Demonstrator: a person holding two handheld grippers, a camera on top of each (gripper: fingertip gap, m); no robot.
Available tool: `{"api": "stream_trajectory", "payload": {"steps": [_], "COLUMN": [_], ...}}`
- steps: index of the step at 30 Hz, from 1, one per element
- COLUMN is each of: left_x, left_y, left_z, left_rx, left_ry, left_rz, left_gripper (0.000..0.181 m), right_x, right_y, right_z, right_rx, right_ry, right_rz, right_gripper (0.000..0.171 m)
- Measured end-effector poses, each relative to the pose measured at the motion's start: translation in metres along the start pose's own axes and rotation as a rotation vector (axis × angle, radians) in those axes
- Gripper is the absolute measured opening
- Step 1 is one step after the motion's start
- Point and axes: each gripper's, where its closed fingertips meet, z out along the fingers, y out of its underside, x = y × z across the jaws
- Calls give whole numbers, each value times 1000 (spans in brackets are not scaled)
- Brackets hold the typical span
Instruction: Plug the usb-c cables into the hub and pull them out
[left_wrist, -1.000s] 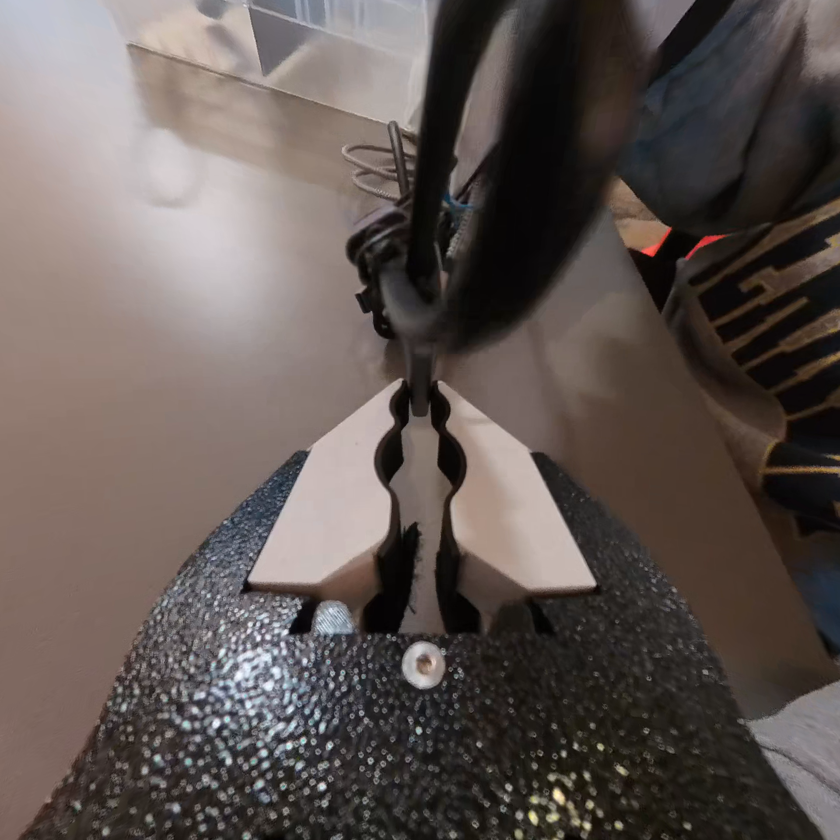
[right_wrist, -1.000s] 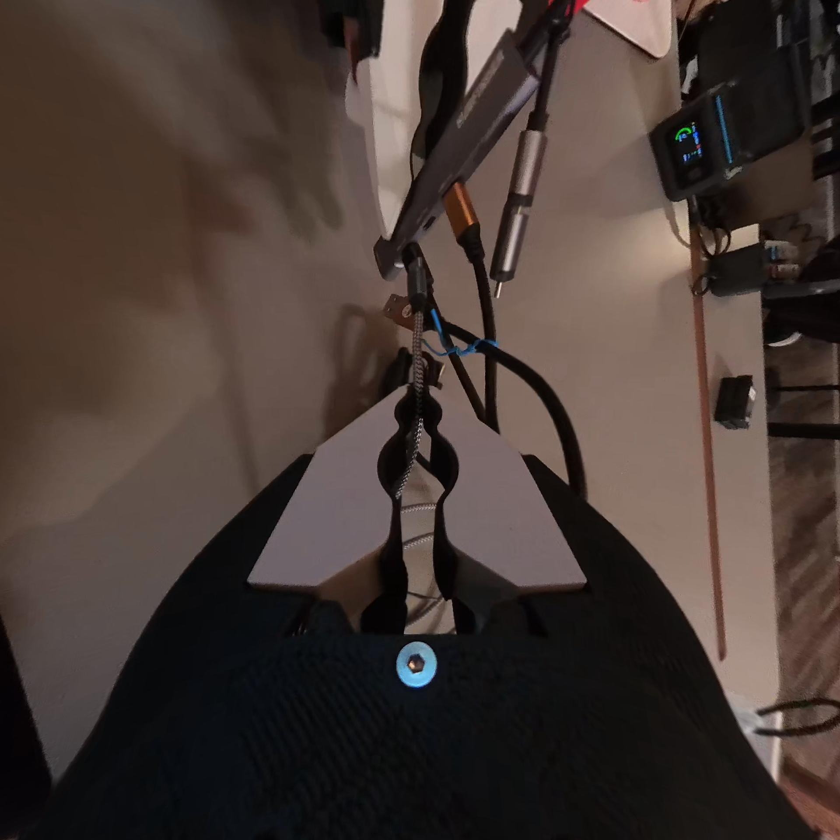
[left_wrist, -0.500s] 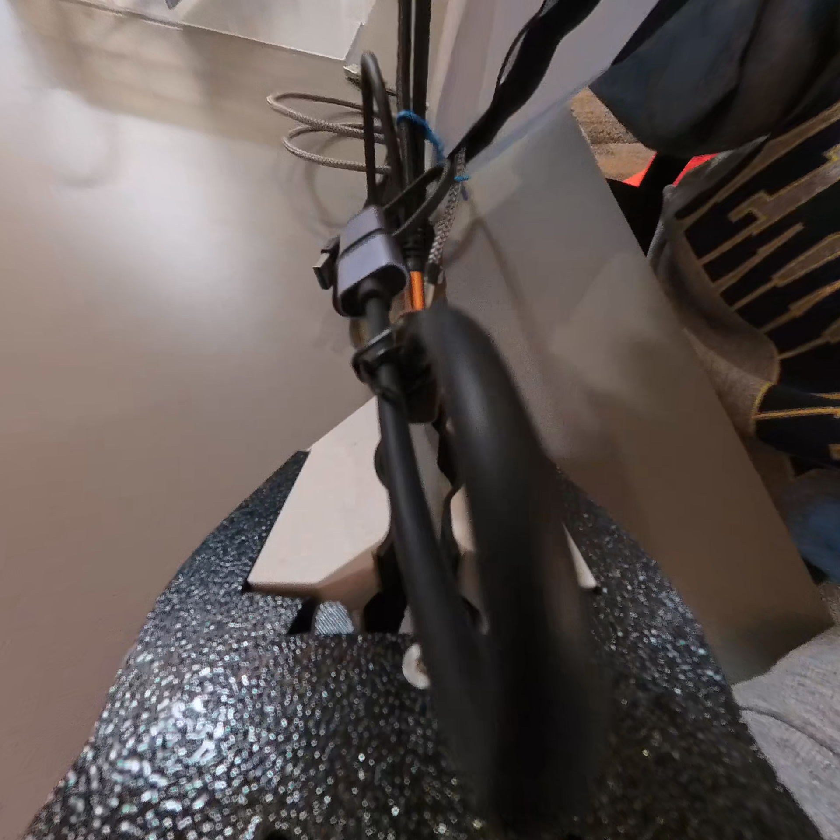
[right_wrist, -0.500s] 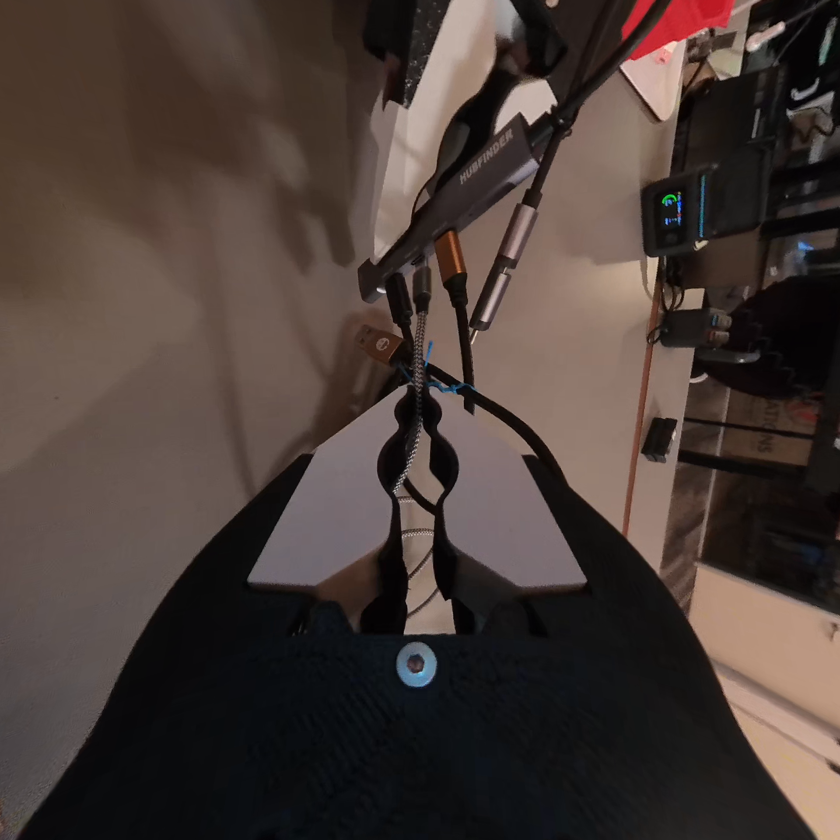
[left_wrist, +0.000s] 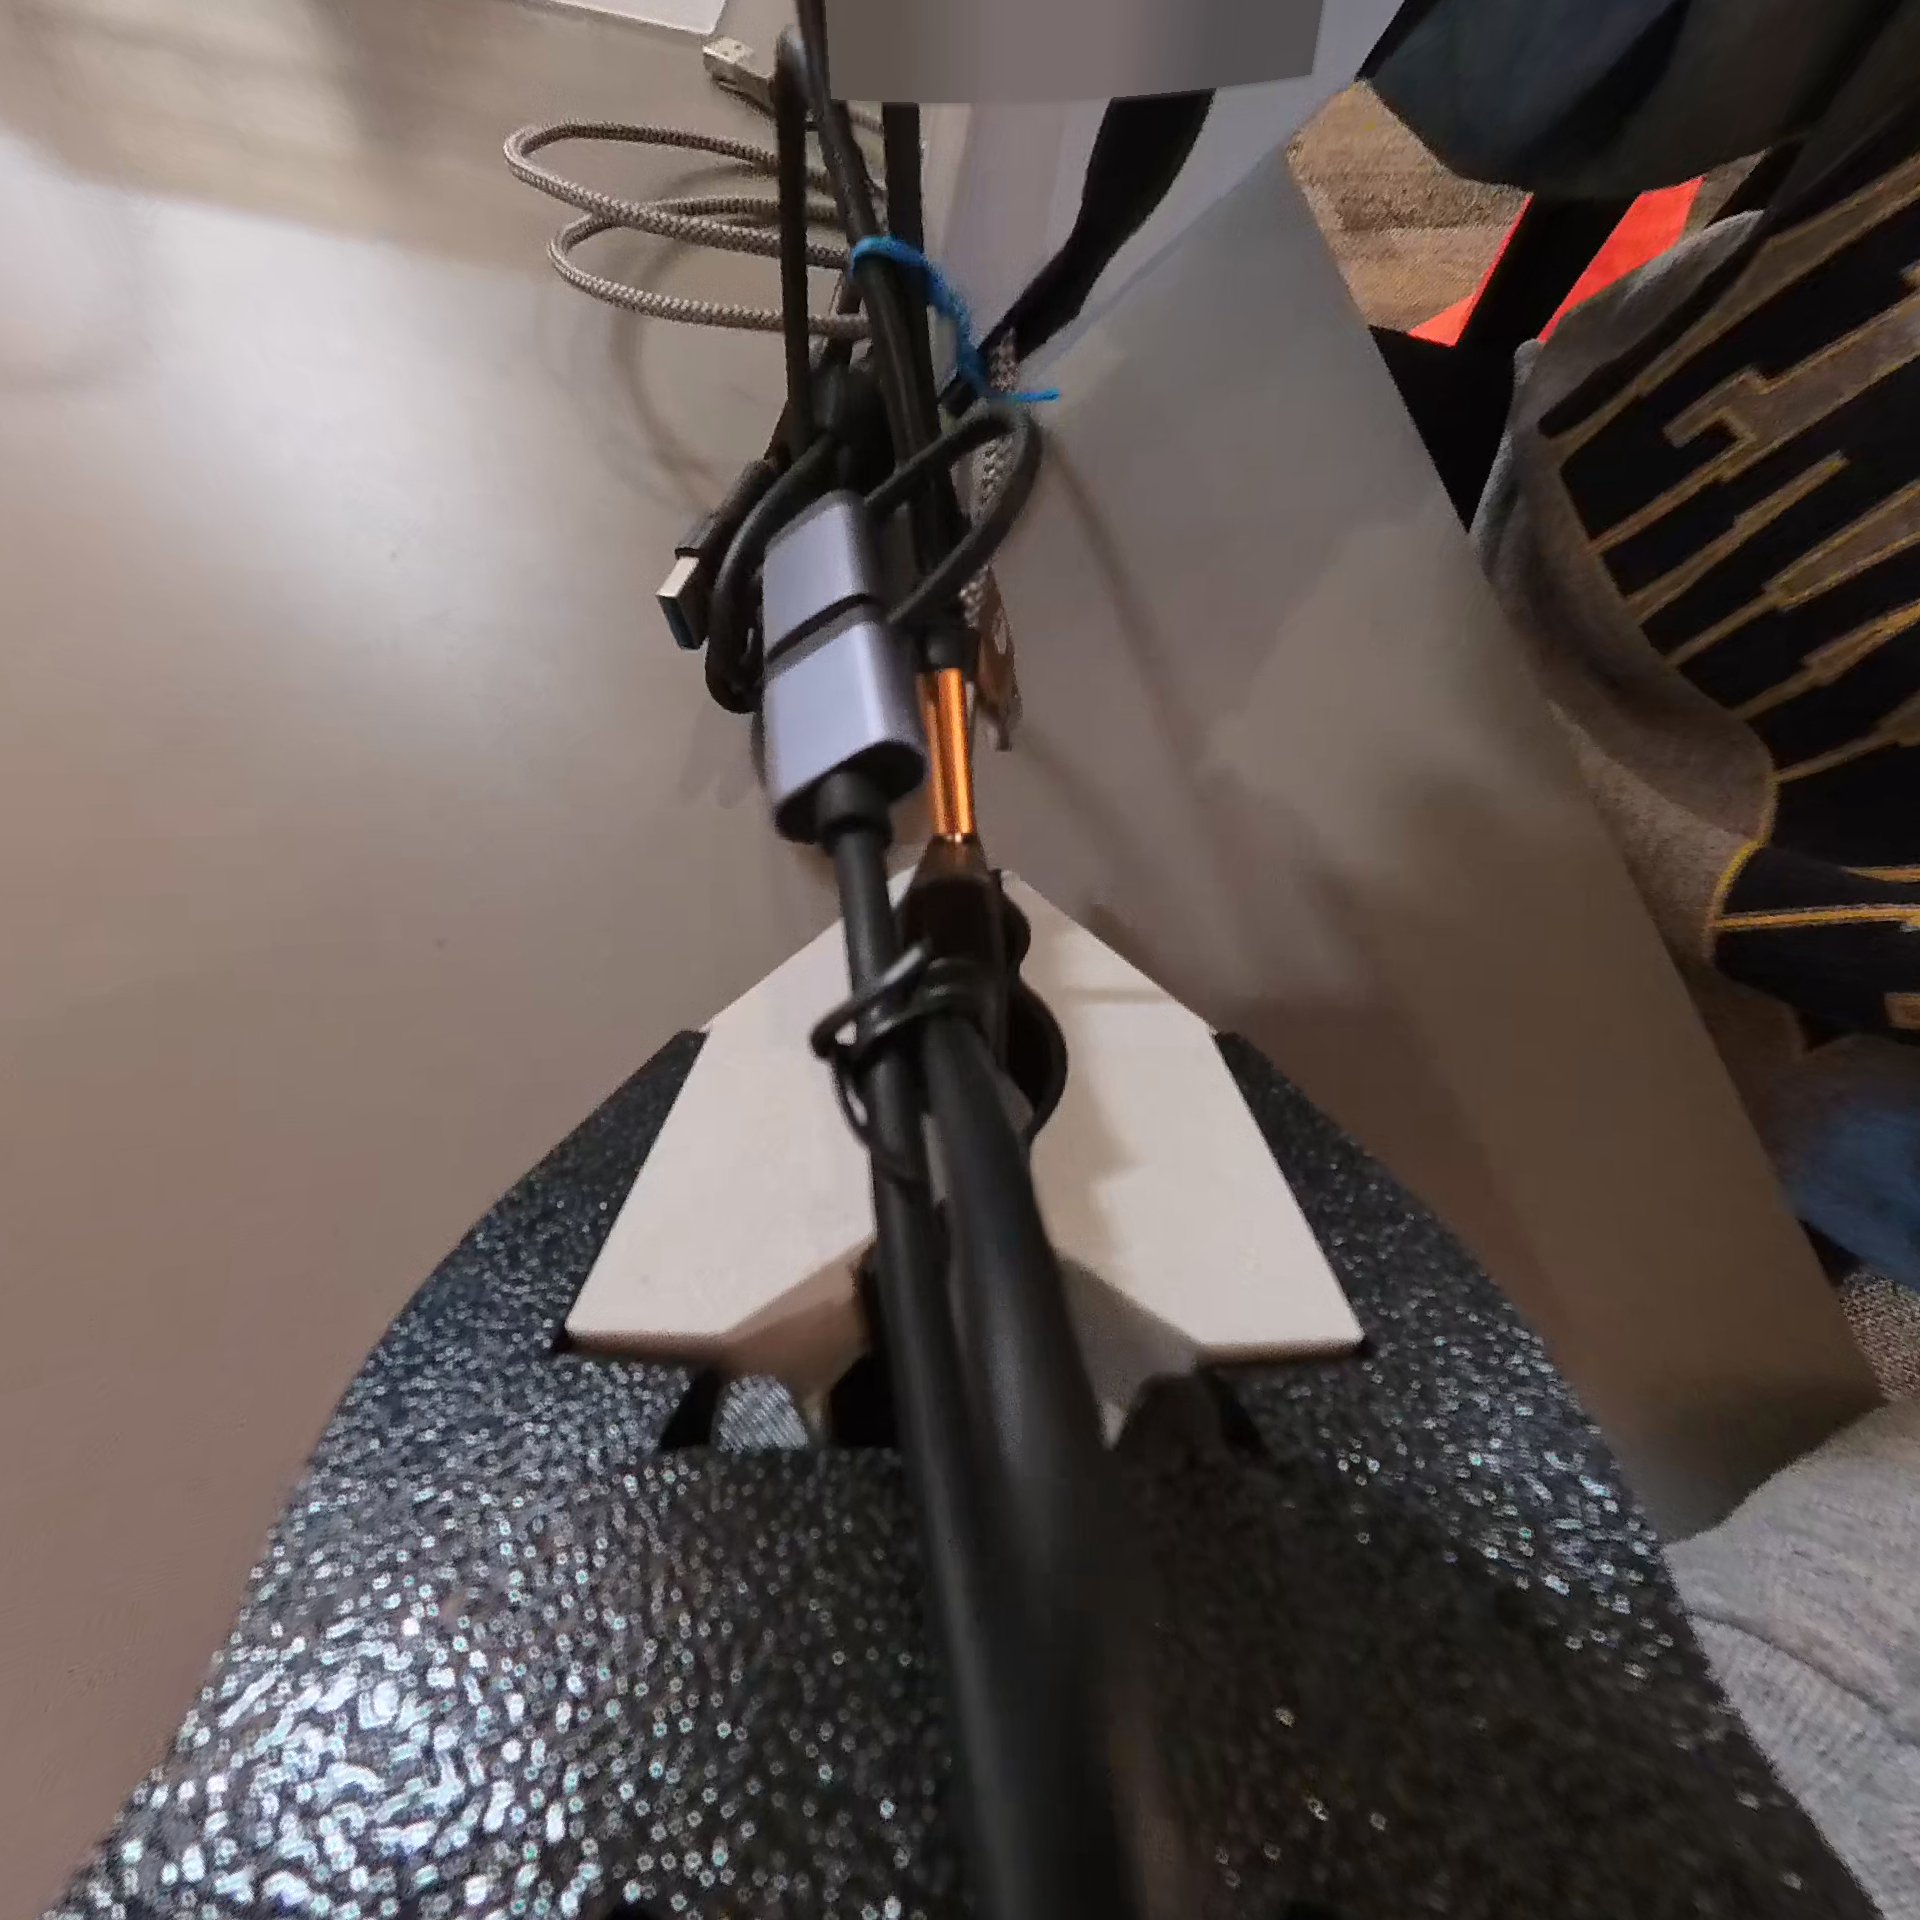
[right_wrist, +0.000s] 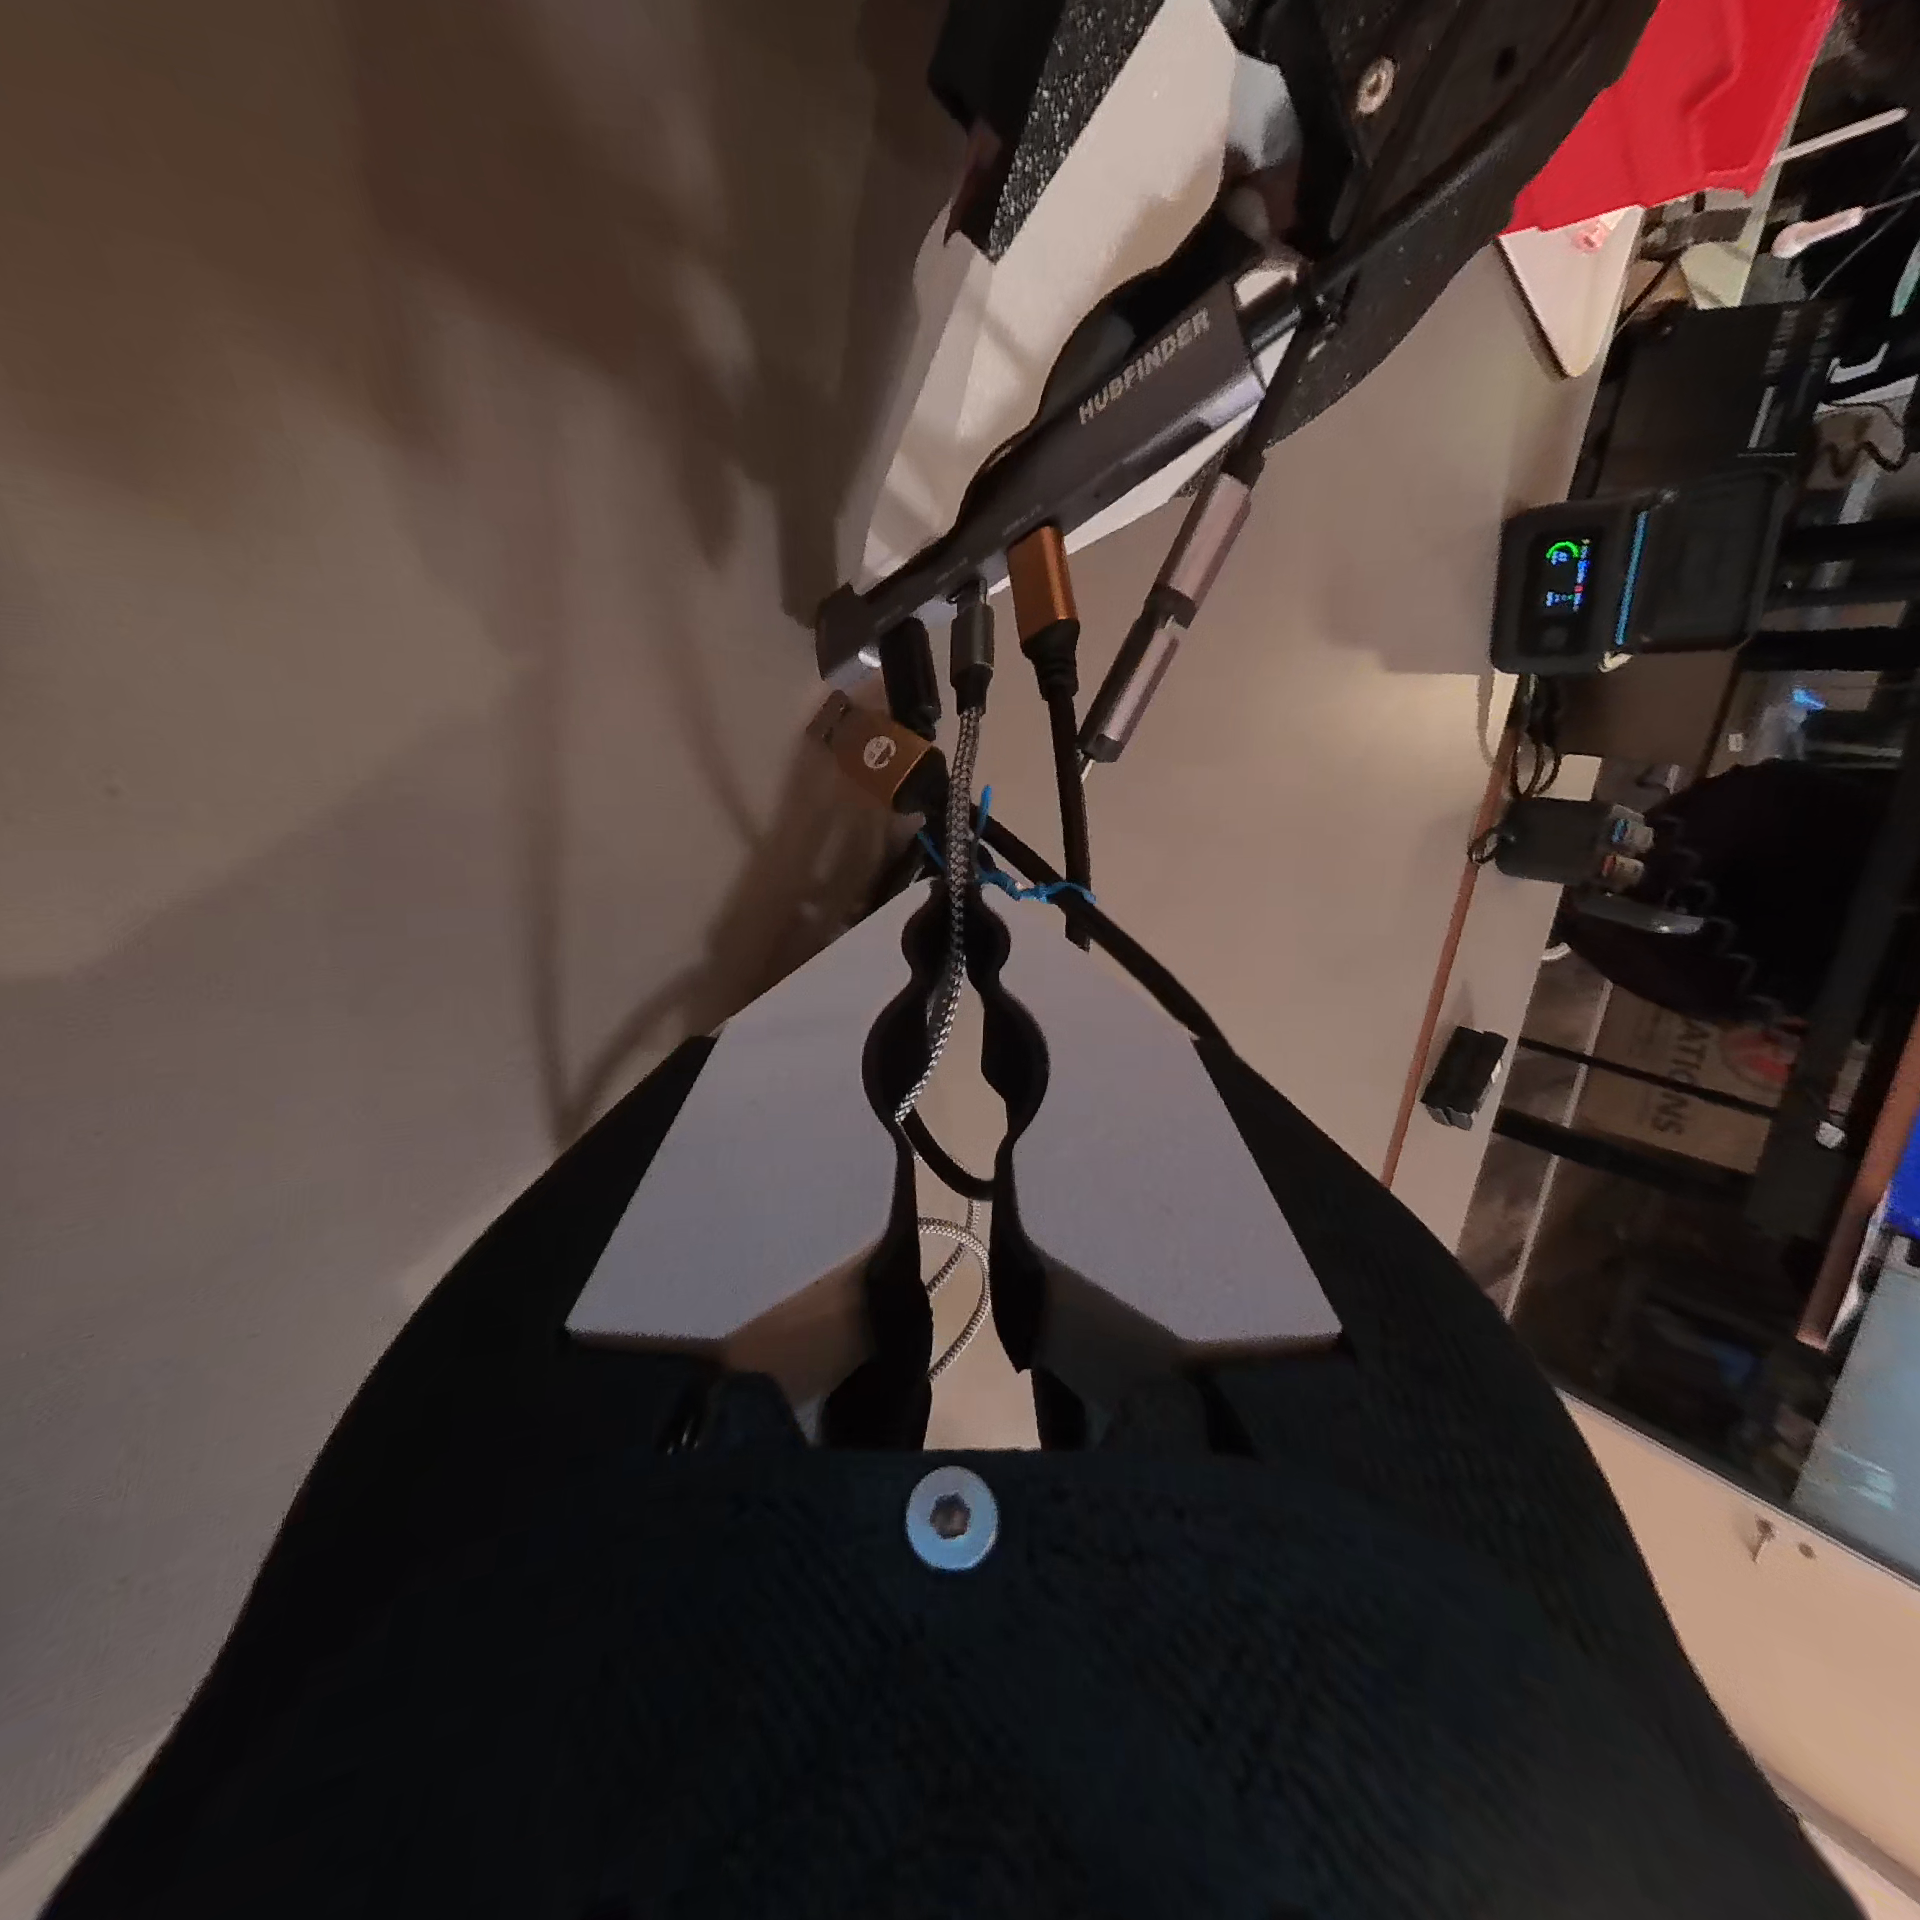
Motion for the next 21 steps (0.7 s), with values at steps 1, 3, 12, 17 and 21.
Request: {"api": "stream_trajectory", "payload": {"steps": [1,3,12,17,21], "left_x": [0,1,3,3,2], "left_y": [0,0,-1,-1,-1], "left_z": [0,0,1,2,2], "left_rx": [-4,-9,-41,-48,-50], "left_ry": [-1,4,-8,-10,-17], "left_rz": [-1,-8,-11,-20,-21], "left_gripper": [9,8,8,8,8], "right_x": [0,-1,-1,0,-1], "right_y": [-1,-2,0,-1,-4], "right_z": [0,-1,1,3,6], "right_rx": [7,14,-4,4,48], "right_ry": [-2,-19,-48,-42,-43], "right_rz": [-7,-12,-26,2,31], "right_gripper": [1,1,1,1,1]}}
